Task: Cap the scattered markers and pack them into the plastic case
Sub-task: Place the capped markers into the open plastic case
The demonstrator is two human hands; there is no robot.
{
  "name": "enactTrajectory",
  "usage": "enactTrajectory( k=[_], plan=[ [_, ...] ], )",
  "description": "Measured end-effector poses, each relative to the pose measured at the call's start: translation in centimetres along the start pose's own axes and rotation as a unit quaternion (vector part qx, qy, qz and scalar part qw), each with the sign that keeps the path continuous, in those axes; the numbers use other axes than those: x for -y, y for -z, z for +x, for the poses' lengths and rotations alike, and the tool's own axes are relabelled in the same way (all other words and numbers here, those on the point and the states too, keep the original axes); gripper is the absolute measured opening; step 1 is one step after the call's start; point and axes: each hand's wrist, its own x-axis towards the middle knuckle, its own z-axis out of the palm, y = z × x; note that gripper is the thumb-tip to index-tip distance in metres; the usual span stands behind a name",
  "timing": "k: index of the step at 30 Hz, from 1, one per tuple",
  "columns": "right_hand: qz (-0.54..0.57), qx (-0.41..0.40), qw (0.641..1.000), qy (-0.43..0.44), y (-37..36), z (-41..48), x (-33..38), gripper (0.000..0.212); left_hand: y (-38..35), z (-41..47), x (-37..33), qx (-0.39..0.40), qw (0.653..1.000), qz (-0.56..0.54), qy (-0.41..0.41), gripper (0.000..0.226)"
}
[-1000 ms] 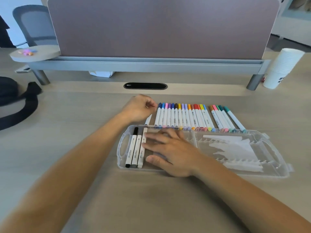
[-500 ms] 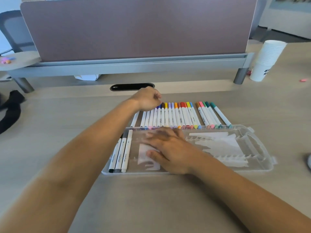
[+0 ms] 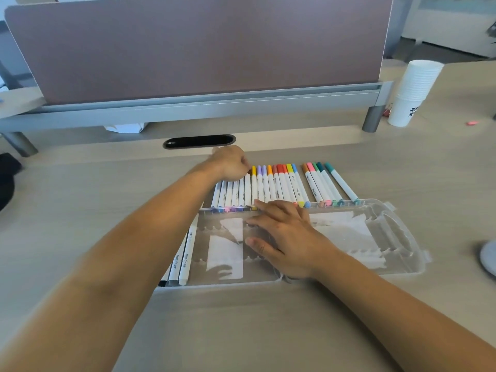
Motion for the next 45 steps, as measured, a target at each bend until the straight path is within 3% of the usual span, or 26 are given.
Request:
enactTrajectory(
  k=[4, 9, 17, 23, 26, 29, 32, 38, 42, 45],
  plan=[
    [0.000, 0.004, 1.000, -0.003, 0.2, -0.1, 0.1, 0.052, 0.9, -0.5, -0.4, -0.056, 0.984, -0.168, -0.013, 0.021],
    [0.004, 0.015, 1.000, -0.006, 0.4, -0.3, 0.2, 0.051, 2.3, -2.2, -0.7, -0.064, 0.897, -0.438, 0.007, 0.010],
    [0.024, 0.014, 0.999, -0.018, 0.3, -0.3, 0.0, 0.050, 5.0, -7.0, 2.3, -0.144, 0.845, -0.514, -0.025, 0.011],
    [0.040, -0.002, 0.998, -0.049, 1.4, 0.2, 1.7, 0.056, 4.5, -11.6, 5.4, -0.050, 0.841, -0.538, 0.009, 0.009],
    [0.035, -0.025, 0.999, 0.021, 1.2, 0.2, 4.0, 0.048, 3.3, -12.7, 5.9, -0.003, 0.833, -0.552, 0.030, 0.011],
    [0.007, -0.023, 0.991, 0.131, 0.2, 0.7, 5.8, 0.053, 2.4, -13.3, 6.1, 0.013, 0.852, -0.521, 0.047, 0.006],
    [-0.014, -0.016, 0.985, 0.174, -0.7, 1.3, 6.6, 0.053, 1.6, -13.3, 6.2, 0.018, 0.880, -0.471, 0.064, 0.006],
    [0.024, -0.015, 0.981, 0.190, -2.0, 1.4, 6.2, 0.045, 1.1, -13.2, 6.4, 0.019, 0.916, -0.394, 0.075, 0.004],
    [0.010, -0.001, 0.982, 0.189, -2.2, 1.4, 6.1, 0.048, 0.9, -12.8, 6.9, -0.014, 0.964, -0.259, 0.052, 0.007],
    [0.014, 0.010, 0.984, 0.179, -2.1, 1.5, 6.3, 0.051, 1.0, -12.8, 7.1, -0.022, 0.979, -0.202, 0.034, 0.007]
  ],
)
